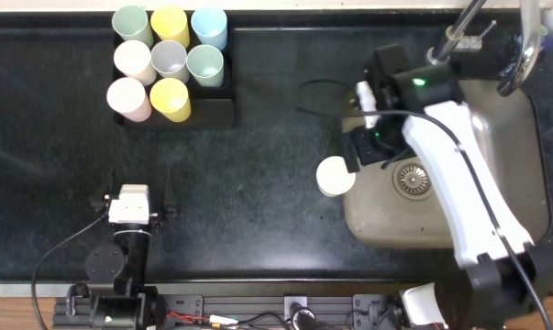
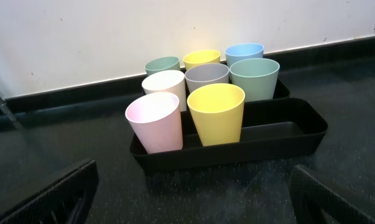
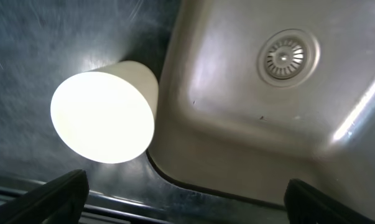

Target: Store Cups

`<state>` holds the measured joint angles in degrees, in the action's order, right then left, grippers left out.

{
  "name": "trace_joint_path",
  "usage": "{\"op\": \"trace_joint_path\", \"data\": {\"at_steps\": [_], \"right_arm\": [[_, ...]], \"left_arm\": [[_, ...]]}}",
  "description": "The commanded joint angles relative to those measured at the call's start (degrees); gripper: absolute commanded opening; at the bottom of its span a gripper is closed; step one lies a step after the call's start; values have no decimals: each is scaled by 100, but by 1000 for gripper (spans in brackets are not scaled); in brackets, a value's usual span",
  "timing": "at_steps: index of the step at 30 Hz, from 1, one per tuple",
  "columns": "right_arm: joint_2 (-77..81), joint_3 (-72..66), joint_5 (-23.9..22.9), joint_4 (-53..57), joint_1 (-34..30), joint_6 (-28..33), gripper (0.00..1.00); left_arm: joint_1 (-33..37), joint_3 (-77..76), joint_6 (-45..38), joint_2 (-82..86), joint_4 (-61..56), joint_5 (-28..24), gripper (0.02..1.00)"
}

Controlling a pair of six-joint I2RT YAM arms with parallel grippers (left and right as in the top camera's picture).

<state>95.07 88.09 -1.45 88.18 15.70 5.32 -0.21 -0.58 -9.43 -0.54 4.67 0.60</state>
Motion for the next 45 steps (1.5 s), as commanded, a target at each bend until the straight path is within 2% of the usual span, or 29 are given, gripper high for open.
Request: {"op": "trace_joint_path", "data": {"at_steps": [1,4,7,9,40,42,43,44,45], "right_arm": [[332,173,63,-59,24,835,996],[551,63,57,-275,24,1226,996],[710,46,81,-363,33,1296,1000],[850,44,345,-332,46,1449,998],[1419,-92,332,-876,42,1952,993],[1423,-101,334,-863,42,1961,928],[1423,-101,334,-850,42,1961,825],[1423,-101,334,-831,42,1961,621],[1423,-101,337,-804,42,1958,283]], "left_arm": [[52,13,-83,37,7,-55,1000],[52,13,-83,37,7,-55,1000],[52,13,-83,37,7,-55,1000],[52,13,-85,37,7,-55,1000],[52,13,-83,37,7,-55,1000],[52,13,-83,37,7,-55,1000],[52,13,-83,37,7,-55,1000],[52,13,-83,37,7,-55,1000],[52,13,-83,37,7,-55,1000]]}}
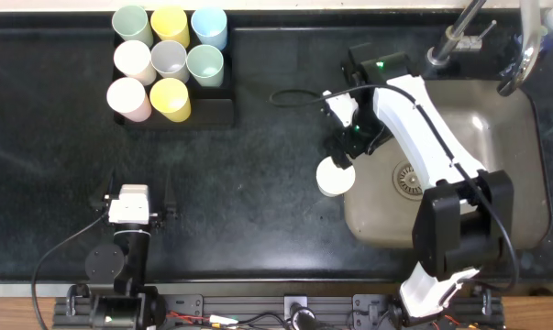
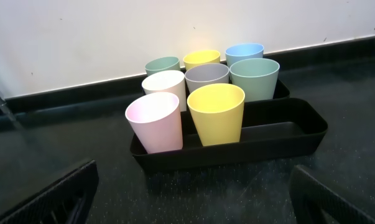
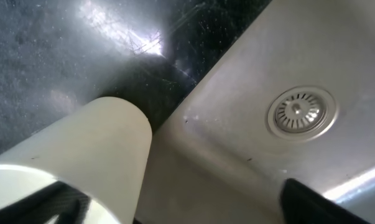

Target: Store Cups

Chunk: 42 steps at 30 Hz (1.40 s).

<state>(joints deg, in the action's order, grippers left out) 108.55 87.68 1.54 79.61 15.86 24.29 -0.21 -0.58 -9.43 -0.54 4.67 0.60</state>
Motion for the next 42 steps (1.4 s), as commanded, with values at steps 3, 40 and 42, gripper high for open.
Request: {"op": "trace_joint_path", "data": {"at_steps": [3,40,42], "right_arm": [[74,-61,44,96,28,57,45],[1845,5836,481,1091,2199,-1777,42],[1888,5836,542,1003,2194,-1834,42]], "left_arm": [[52,13,-83,37,7,-55,1000],[52,13,-83,37,7,-55,1000],[52,13,-83,37,7,-55,1000]]}}
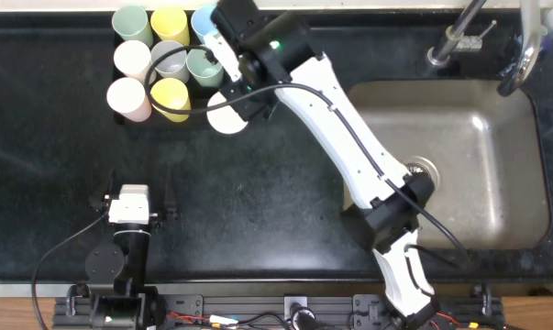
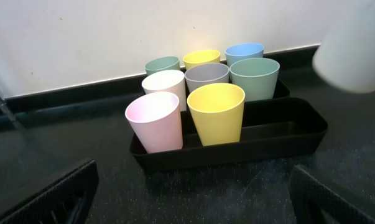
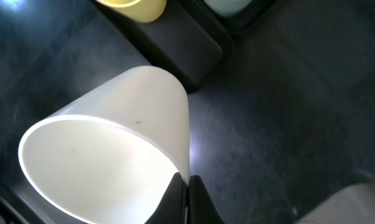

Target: Store Cups

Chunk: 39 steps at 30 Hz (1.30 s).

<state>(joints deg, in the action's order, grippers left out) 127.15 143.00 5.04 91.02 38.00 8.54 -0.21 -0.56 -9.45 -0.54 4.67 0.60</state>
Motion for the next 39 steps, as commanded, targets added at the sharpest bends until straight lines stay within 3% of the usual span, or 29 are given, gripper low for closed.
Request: {"op": "trace_joint_path", "data": {"at_steps": [1,39], "right_arm": [[63,304,192,-197,-46,-260,42],[1176,299,94,-894,-101,-188,42]], "left_arm": [[52,11,-81,37,7,-55,1000],[52,11,-81,37,7,-55,1000]]}}
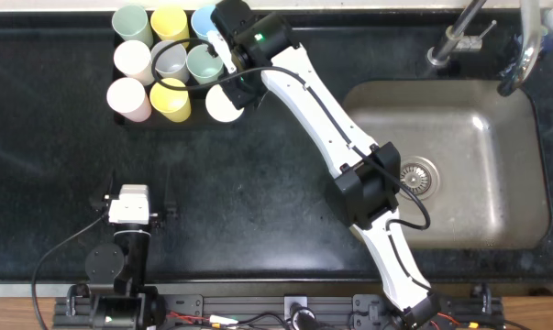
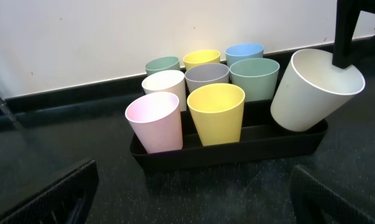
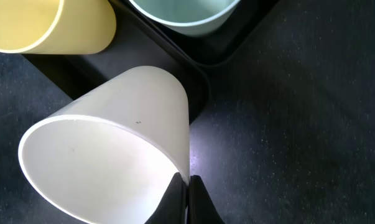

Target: Store Cups

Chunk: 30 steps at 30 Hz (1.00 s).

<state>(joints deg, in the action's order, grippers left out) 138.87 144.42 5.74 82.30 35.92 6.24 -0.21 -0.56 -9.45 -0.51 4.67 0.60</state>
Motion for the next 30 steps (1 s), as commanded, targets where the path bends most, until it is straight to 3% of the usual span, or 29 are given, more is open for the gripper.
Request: {"op": "trace_joint_path", "data": {"at_steps": [1,30], "right_arm": [[24,157,24,-17,120,42,45],[299,155,-278,-17,177,173,42]], "left_arm": [[52,11,-81,35,7,-55,998],[52,11,-81,35,7,-55,1000]]}}
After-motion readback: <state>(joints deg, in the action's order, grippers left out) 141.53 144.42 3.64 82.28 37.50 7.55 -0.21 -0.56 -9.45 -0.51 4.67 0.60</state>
